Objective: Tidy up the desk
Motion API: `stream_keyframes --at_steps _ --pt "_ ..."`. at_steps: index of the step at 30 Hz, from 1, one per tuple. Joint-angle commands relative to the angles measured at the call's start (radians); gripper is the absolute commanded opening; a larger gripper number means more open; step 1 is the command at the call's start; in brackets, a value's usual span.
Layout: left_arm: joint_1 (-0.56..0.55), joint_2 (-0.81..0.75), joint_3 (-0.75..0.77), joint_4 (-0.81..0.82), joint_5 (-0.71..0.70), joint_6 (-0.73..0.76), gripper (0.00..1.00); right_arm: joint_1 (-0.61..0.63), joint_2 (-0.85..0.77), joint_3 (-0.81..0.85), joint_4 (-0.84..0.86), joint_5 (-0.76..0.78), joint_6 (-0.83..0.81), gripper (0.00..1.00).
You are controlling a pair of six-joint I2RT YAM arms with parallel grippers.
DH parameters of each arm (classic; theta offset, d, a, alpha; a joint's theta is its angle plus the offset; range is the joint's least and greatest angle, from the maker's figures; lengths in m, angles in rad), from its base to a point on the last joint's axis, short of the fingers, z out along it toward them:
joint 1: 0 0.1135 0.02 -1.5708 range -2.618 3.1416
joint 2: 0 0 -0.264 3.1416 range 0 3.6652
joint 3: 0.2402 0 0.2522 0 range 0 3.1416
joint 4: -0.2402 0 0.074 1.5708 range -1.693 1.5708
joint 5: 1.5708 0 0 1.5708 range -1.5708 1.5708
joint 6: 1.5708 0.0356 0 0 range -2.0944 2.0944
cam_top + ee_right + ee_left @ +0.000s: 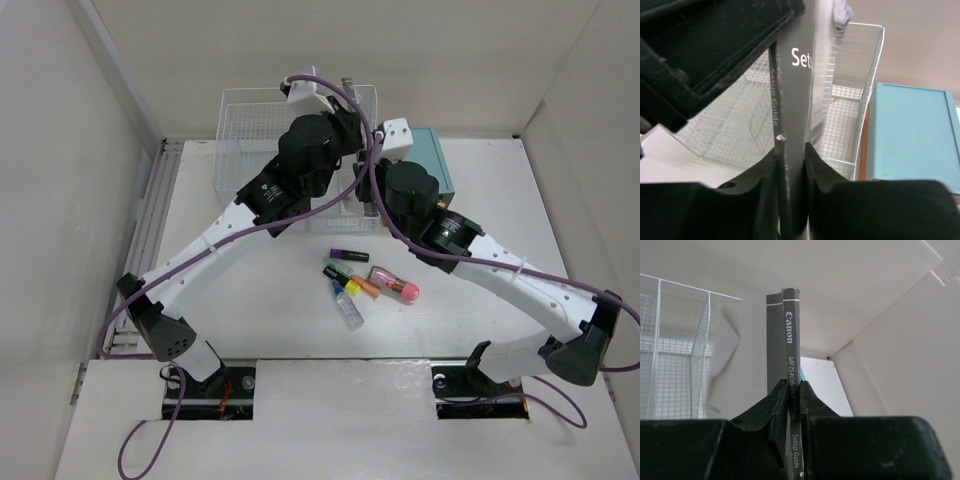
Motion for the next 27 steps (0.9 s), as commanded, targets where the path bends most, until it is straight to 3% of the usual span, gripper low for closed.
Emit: stream_keyframes --at_steps 1,5,11,18,21,27 --pt "-0.015 -0.110 0.021 0.161 0.005 -0.019 0.00 -0.007 0.001 -0.004 0.035 0.062 -0.041 0.23" --pt "-0.015 -0.129 0.012 0.171 0.005 -0.019 0.00 -0.007 0.001 -0.013 0.035 0.071 -0.041 0.01" --pt "-0.015 -0.129 0.032 0.160 0.005 -0.008 0.00 -0.036 -0.029 -0.022 0.026 0.006 -0.051 0.00" --pt "-0.006 -0.169 0.041 0.140 -0.013 0.013 0.00 -0.183 -0.085 -0.002 -0.063 -0.343 -0.051 0.00" --pt "0.003 -0.192 0.032 0.140 -0.004 0.013 0.04 -0.255 -0.124 0.009 -0.072 -0.472 -0.051 0.00" --pt "0.032 -0.216 0.032 0.129 0.036 0.004 0.23 -0.327 -0.146 0.018 -0.083 -0.600 -0.033 0.00"
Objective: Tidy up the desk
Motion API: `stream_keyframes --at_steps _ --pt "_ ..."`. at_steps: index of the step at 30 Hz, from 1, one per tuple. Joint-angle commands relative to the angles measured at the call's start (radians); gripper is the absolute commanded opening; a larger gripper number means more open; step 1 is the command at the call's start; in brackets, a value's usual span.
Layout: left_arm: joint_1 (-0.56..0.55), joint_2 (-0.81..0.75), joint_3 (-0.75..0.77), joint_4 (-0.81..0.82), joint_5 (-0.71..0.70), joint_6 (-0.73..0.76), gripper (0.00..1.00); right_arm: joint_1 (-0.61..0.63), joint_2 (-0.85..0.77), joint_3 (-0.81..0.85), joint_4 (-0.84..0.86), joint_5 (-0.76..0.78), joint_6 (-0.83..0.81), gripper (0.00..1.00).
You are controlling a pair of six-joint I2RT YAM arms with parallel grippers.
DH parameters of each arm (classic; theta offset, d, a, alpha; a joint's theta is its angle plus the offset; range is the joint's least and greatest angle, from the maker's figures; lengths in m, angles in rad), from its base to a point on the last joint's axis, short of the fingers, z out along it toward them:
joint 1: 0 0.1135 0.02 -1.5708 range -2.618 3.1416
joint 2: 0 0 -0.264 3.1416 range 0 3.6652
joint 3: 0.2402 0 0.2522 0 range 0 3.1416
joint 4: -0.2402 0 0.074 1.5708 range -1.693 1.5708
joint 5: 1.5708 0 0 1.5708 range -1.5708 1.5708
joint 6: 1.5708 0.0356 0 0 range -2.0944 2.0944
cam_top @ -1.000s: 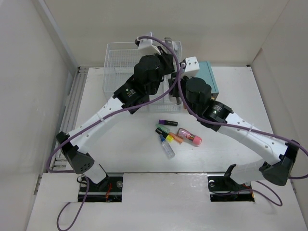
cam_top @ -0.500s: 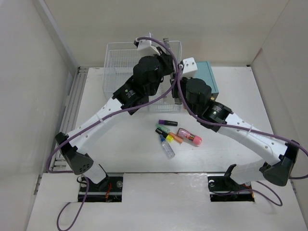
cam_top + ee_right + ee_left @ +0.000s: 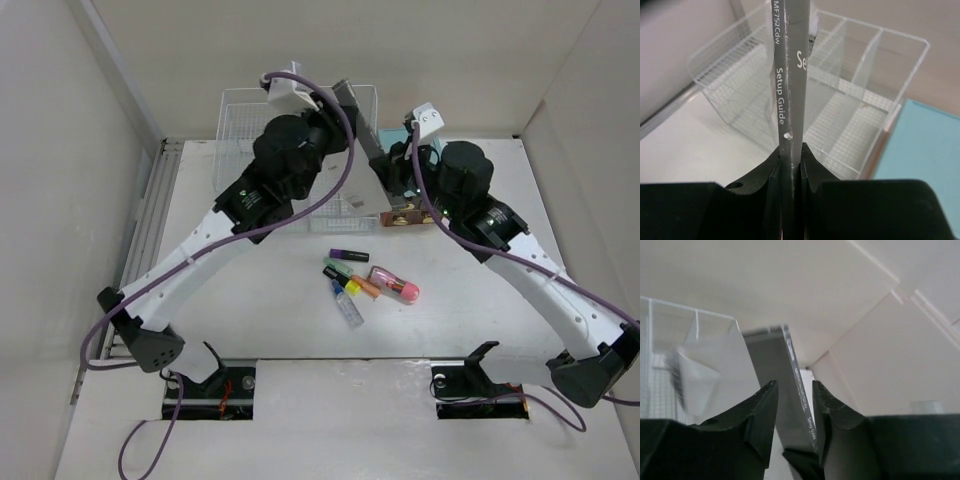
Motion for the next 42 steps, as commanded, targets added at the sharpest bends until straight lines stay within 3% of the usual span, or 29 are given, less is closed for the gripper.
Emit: stream_keyframes --at_steps 1,5,9,13,16,17,18,21,24,25,26,28,29,30,34,36,42 --pt "0.040 -0.140 0.060 0.107 -0.023 0.015 0.32 -0.080 -0.034 0.045 -0.012 -0.013 0.030 0.00" --pt "0.040 -0.158 0.060 0.096 -0.012 0.025 0.62 -0.109 -0.044 0.057 -0.012 -0.064 0.041 0.00" --pt "0.050 -0.171 0.060 0.086 -0.012 0.037 0.63 -0.172 -0.053 0.075 -0.012 -0.150 0.050 0.00" --pt "0.072 -0.232 -0.032 0.107 0.034 0.022 0.66 -0.277 -0.062 0.094 0.001 -0.328 0.100 0.00" --pt "0.138 -0.292 -0.163 0.171 0.151 -0.038 0.73 -0.397 -0.024 0.129 0.049 -0.565 0.175 0.00" --pt "0.161 -0.310 -0.205 0.197 0.197 -0.059 0.75 -0.431 -0.013 0.129 0.067 -0.721 0.198 0.00" --pt "0.187 -0.327 -0.251 0.225 0.240 -0.086 0.76 -0.501 -0.013 0.129 0.154 -0.801 0.232 0.00" --pt "0.309 -0.391 -0.455 0.401 0.490 -0.191 0.78 -0.601 0.042 0.106 0.378 -1.047 0.431 0.00" --pt "0.417 -0.401 -0.619 0.613 0.757 -0.283 0.82 -0.610 0.103 0.097 0.542 -1.211 0.644 0.00" --pt "0.434 -0.383 -0.648 0.671 0.817 -0.300 0.82 -0.610 0.113 0.075 0.780 -1.240 0.736 0.00" --pt "0.449 -0.347 -0.687 0.746 0.866 -0.319 0.85 -0.610 0.113 0.042 0.948 -1.253 0.988 0.00" --pt "0.480 -0.303 -0.725 0.875 1.012 -0.374 0.88 -0.600 0.159 0.000 1.343 -1.271 1.204 0.00" --pt "0.491 -0.281 -0.751 0.916 1.041 -0.395 0.89 -0.600 0.173 0.000 1.436 -1.281 1.288 0.00" --pt "0.503 -0.243 -0.764 1.035 1.074 -0.414 0.89 -0.600 0.182 0.009 1.489 -1.281 1.380 0.00" --pt "0.526 -0.175 -0.784 1.177 1.176 -0.437 0.92 -0.549 0.200 0.051 1.537 -1.290 1.429 0.00" --pt "0.538 -0.151 -0.816 1.272 1.207 -0.501 0.99 -0.517 0.200 0.064 1.580 -1.290 1.455 0.00" --pt "0.593 0.041 -0.856 1.934 1.309 -0.852 1.00 -0.483 0.191 0.077 1.591 -1.290 1.484 0.00"
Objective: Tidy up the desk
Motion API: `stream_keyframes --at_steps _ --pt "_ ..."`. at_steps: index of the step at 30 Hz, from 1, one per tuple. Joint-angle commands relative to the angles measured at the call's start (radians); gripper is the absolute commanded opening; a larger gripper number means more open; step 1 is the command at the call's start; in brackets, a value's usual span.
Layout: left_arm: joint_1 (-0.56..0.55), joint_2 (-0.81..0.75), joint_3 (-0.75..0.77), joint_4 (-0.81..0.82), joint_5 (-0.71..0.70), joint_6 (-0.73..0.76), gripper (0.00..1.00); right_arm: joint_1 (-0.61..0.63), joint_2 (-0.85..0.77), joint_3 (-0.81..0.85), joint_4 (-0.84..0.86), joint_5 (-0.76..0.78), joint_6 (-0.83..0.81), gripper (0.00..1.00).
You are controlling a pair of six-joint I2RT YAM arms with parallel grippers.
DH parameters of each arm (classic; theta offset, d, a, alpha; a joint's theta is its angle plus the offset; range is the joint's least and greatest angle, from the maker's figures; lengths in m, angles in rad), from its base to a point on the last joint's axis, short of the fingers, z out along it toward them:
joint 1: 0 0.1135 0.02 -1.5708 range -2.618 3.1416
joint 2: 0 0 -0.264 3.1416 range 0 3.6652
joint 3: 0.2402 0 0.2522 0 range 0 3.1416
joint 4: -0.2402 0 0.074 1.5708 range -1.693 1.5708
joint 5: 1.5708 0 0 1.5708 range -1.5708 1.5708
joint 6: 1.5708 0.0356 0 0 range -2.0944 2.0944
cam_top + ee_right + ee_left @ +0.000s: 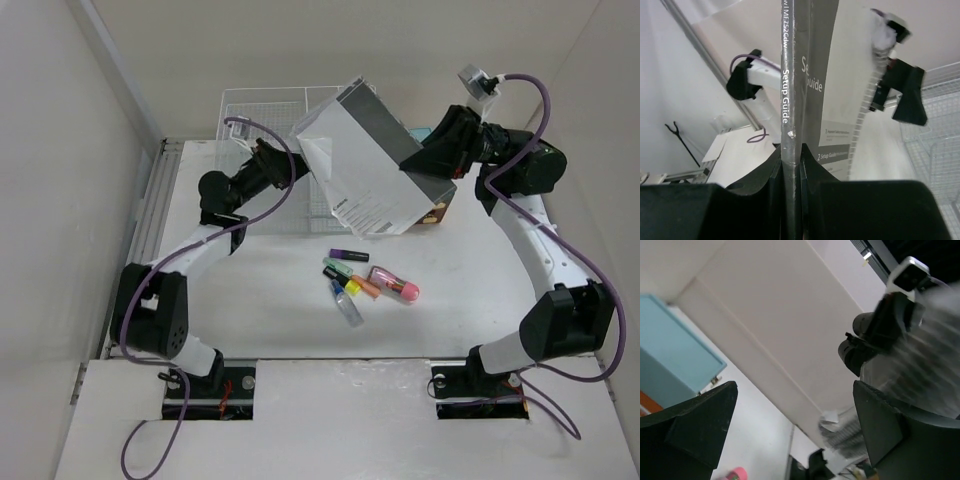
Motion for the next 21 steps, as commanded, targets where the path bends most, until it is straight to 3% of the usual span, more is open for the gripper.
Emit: stream_keyframes --at_steps 1,2,6,17,21 --pt "0.035 0.105 0.001 0.792 0.110 -0.297 1.00 0.011 -0.038 0.057 0.178 0.061 0.072 0.00" --pt "0.045 0.171 0.018 0.874 0.110 -0.390 1.00 0.011 -0.048 0.057 0.188 0.061 0.084 0.00" --pt "0.031 0.184 0.064 0.875 0.186 -0.353 1.00 0.020 -0.048 0.114 0.229 0.061 0.152 0.00" --pt "0.060 0.069 0.233 0.863 0.248 -0.374 1.00 -0.045 -0.019 0.209 0.206 0.121 0.161 0.00" --pt "0.060 0.001 0.221 0.813 0.268 -0.298 1.00 -0.088 -0.001 0.231 0.186 0.168 0.161 0.00"
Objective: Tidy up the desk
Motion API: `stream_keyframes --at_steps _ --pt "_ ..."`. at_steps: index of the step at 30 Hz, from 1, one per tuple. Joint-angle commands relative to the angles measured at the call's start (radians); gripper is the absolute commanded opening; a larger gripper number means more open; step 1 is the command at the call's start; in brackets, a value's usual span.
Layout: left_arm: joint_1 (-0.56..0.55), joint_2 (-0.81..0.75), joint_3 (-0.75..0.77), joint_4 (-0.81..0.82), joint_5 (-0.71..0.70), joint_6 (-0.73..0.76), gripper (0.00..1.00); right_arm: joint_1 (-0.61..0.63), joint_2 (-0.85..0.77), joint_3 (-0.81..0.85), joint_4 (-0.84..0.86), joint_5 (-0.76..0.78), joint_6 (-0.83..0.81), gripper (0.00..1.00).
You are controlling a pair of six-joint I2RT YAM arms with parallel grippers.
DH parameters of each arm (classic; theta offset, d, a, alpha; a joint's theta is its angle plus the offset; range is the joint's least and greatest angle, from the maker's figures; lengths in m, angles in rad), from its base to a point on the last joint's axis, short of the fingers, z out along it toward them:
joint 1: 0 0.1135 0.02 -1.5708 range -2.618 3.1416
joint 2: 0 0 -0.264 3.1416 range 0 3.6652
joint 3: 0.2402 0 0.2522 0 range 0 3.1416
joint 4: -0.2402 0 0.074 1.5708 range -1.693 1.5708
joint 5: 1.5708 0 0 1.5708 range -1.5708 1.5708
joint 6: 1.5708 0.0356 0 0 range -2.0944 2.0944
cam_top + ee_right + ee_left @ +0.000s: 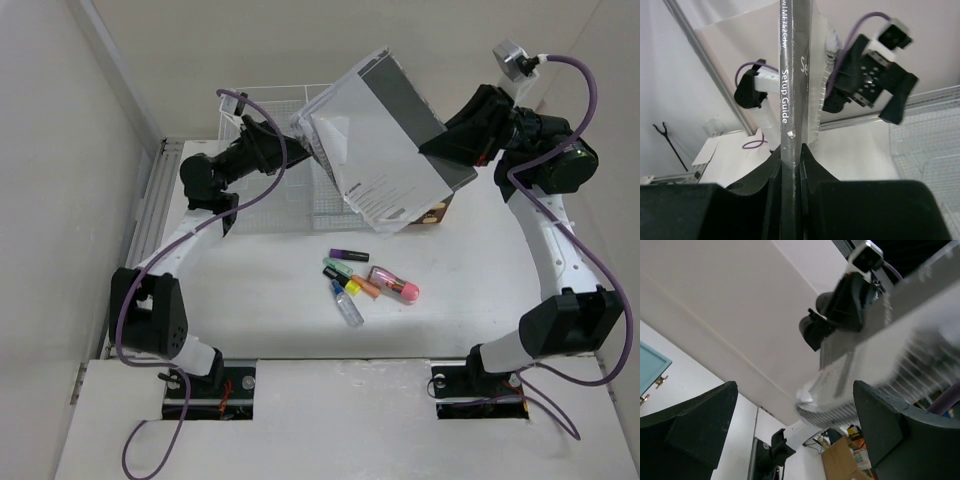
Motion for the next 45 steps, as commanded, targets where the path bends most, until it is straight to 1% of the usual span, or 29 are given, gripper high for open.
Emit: stream_keyframes --at_steps 1,2,4,7,9,12,16,22,28,34,38,39,42,45 --pt "0.004 -0.090 0.009 0.737 0.053 0.069 1.00 -0.030 0.006 0.079 0.097 0.187 0.013 0.00" --pt "0.004 -0.120 0.000 0.711 0.065 0.125 1.00 -0.030 0.006 0.105 0.097 0.199 0.022 0.00" --pt "0.004 -0.151 -0.036 0.686 0.065 0.182 1.00 -0.030 0.028 0.139 0.072 0.221 0.022 0.00" --pt "-0.019 -0.174 -0.045 0.677 0.065 0.247 1.00 -0.039 0.051 0.161 0.072 0.253 0.045 0.00" --pt "-0.056 -0.174 -0.054 0.697 0.065 0.262 1.00 -0.039 0.051 0.152 0.083 0.264 0.071 0.00" --pt "-0.071 -0.136 -0.033 0.743 0.065 0.272 1.00 -0.039 0.051 0.139 0.137 0.273 0.102 0.00" --pt "-0.114 -0.099 0.015 0.796 0.065 0.249 1.00 -0.039 0.051 0.112 0.147 0.282 0.111 0.00" --pt "-0.148 -0.070 0.074 0.787 0.056 0.261 1.00 -0.027 0.051 0.061 0.181 0.282 0.122 0.00" --pt "-0.157 -0.082 0.105 0.778 0.056 0.261 1.00 -0.027 0.060 0.024 0.181 0.282 0.103 0.00" --pt "-0.166 -0.093 0.105 0.743 0.056 0.281 1.00 -0.017 0.069 -0.006 0.163 0.271 0.048 0.00" --pt "-0.177 -0.093 0.115 0.732 0.056 0.290 1.00 0.013 0.060 -0.033 0.083 0.250 -0.030 0.00" --pt "-0.186 -0.093 0.124 0.732 0.056 0.290 1.00 0.038 0.060 -0.033 0.048 0.250 -0.050 0.00" --pt "-0.197 -0.082 0.142 0.688 0.056 0.316 1.00 0.064 0.039 -0.062 -0.026 0.239 -0.123 0.00" --pt "-0.218 -0.091 0.142 0.594 0.056 0.389 0.91 0.075 0.026 -0.080 -0.066 0.230 -0.165 0.00"
